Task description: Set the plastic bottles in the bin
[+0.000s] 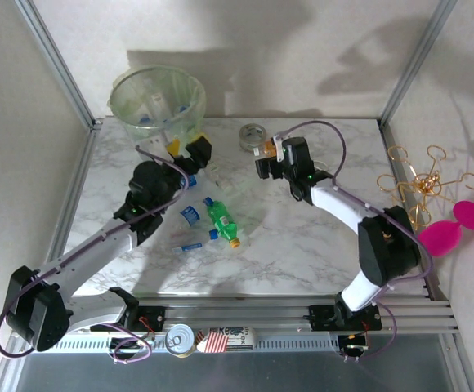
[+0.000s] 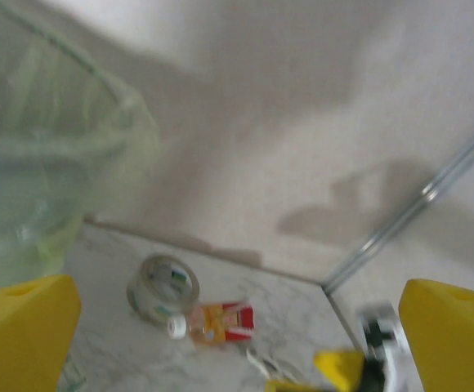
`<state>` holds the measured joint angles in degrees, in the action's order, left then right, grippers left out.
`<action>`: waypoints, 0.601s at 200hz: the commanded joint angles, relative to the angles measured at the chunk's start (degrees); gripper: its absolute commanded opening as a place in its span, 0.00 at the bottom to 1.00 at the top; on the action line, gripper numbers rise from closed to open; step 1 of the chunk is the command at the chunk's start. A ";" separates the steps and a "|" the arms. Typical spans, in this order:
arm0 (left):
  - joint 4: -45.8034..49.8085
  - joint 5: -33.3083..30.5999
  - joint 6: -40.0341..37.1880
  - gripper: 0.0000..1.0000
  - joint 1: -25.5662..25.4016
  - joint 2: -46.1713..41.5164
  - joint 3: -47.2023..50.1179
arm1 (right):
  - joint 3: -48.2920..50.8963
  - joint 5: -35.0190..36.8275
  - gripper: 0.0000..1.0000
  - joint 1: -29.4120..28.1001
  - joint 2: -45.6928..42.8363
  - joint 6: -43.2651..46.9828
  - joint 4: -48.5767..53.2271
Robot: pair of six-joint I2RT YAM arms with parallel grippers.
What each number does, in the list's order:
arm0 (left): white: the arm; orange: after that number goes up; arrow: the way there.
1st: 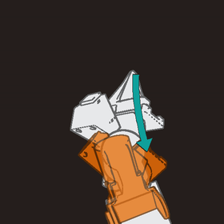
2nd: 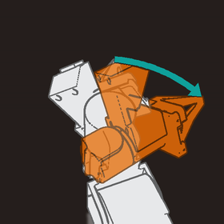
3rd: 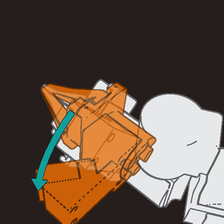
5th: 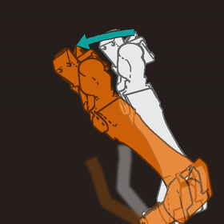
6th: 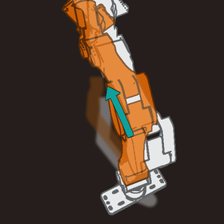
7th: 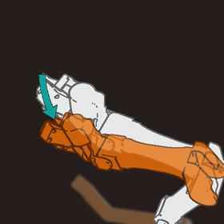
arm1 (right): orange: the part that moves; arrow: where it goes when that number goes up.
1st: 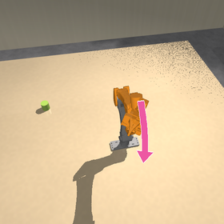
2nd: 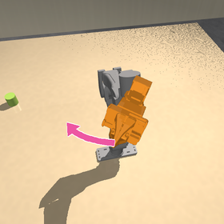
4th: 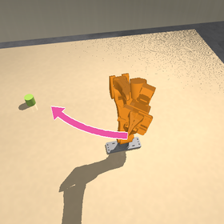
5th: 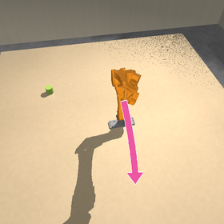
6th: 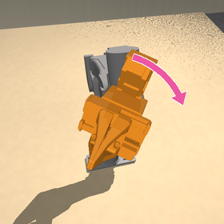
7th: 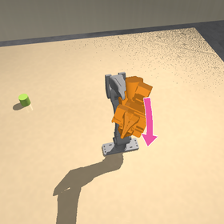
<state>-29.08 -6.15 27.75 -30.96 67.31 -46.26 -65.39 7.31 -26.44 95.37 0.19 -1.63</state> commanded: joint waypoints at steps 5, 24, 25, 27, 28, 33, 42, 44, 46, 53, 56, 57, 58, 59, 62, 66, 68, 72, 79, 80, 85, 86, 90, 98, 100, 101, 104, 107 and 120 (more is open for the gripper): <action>-3.99 -2.54 3.13 0.99 -2.29 -1.48 4.20 | -8.72 -3.51 0.99 1.77 7.29 5.47 7.65; -4.32 -3.00 5.59 1.00 -2.68 -2.59 8.51 | -16.32 -2.82 0.99 2.96 13.25 6.75 11.82; -4.36 -3.04 5.75 1.00 -2.69 -2.70 8.75 | -16.65 -2.82 0.99 3.05 13.56 6.76 11.91; -4.44 -3.13 6.05 1.00 -2.70 -2.79 9.26 | -17.63 -2.92 0.99 3.10 14.13 6.76 12.26; -4.47 -3.19 6.20 1.00 -2.70 -2.88 9.44 | -18.09 -3.00 0.99 3.21 14.44 6.76 12.44; -4.72 -3.54 6.91 1.00 -2.70 -3.32 10.73 | -20.03 -3.38 0.99 3.48 15.87 6.82 13.12; -5.18 -4.12 8.29 1.00 -2.79 -3.94 12.76 | -23.46 -4.76 0.99 4.05 18.23 7.21 14.55; -5.24 -4.24 8.53 0.99 -2.79 -4.05 13.32 | -24.13 -4.94 0.99 4.14 18.85 7.31 14.84; -5.29 -4.29 8.83 1.00 -2.79 -4.21 13.72 | -24.91 -5.18 0.99 4.23 19.38 7.40 15.06; -5.58 -4.56 9.68 1.00 -2.87 -4.60 15.21 | -27.26 -5.69 0.99 4.52 21.20 7.90 15.48; -5.75 -4.65 10.02 1.00 -2.88 -4.76 15.74 | -28.23 -5.81 0.99 4.66 21.95 8.09 15.55; -5.78 -4.70 10.12 1.00 -2.88 -4.79 15.93 | -28.58 -5.86 0.99 4.69 22.22 8.13 15.62; -5.80 -4.72 10.22 1.00 -2.88 -4.76 16.11 | -28.88 -5.88 0.99 4.75 22.35 8.19 15.66; -5.85 -4.73 10.35 1.00 -2.88 -4.83 16.33 | -29.21 -5.89 0.99 4.78 22.69 8.26 15.67; -5.89 -4.81 10.64 1.00 -2.88 -4.98 16.70 | -30.24 -6.00 0.99 4.95 23.53 8.47 15.81; -6.03 -4.86 10.97 1.00 -2.88 -5.10 17.26 | -31.65 -6.04 0.99 5.14 24.65 8.72 16.07; -6.06 -4.88 11.11 1.00 -2.88 -5.15 17.50 | -32.35 -6.07 0.99 5.22 25.20 8.76 16.12; -6.03 -4.92 11.30 1.00 -2.95 -5.12 17.87 | -33.90 -6.08 0.99 5.52 26.37 8.93 16.64; -5.90 -4.88 11.53 1.00 -2.96 -5.14 18.24 | -36.63 -6.31 0.99 5.90 28.29 9.09 17.49; -5.86 -4.86 11.58 1.00 -2.96 -5.15 18.23 | -37.04 -6.33 0.99 6.02 28.60 9.11 17.60; -5.74 -4.79 11.63 1.00 -2.97 -5.04 18.35 | -38.93 -6.51 0.99 6.33 29.99 9.13 18.15; -5.73 -4.77 11.63 1.00 -2.97 -5.06 18.33 | -39.33 -6.56 0.99 6.41 30.24 9.13 18.28; -5.62 -4.75 11.63 1.00 -2.97 -4.94 18.39 | -40.83 -6.83 0.99 6.67 31.21 9.13 18.70; -5.47 -4.70 11.55 0.99 -2.97 -4.82 18.35 | -43.67 -7.72 0.99 7.26 33.29 8.98 19.71; -5.46 -4.73 11.54 1.00 -2.97 -4.77 18.32 | -44.32 -7.91 0.99 7.34 33.82 8.96 20.04; -5.46 -4.74 11.54 1.00 -2.97 -4.75 18.32 | -44.66 -8.09 0.99 7.44 34.04 8.96 20.15; -5.52 -4.74 11.46 1.00 -2.99 -4.69 18.31 | -45.67 -8.61 0.99 7.65 34.73 8.88 20.55; -5.56 -4.75 11.48 1.00 -2.97 -4.65 18.30 | -46.71 -9.21 0.99 7.88 35.43 8.87 20.92; -5.81 -4.96 11.19 1.00 -2.96 -4.55 18.22 | -50.73 -11.79 0.99 8.78 38.28 8.61 22.60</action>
<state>-32.56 -10.02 37.87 -33.45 63.37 -28.16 -109.23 0.12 -19.40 129.36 8.21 15.75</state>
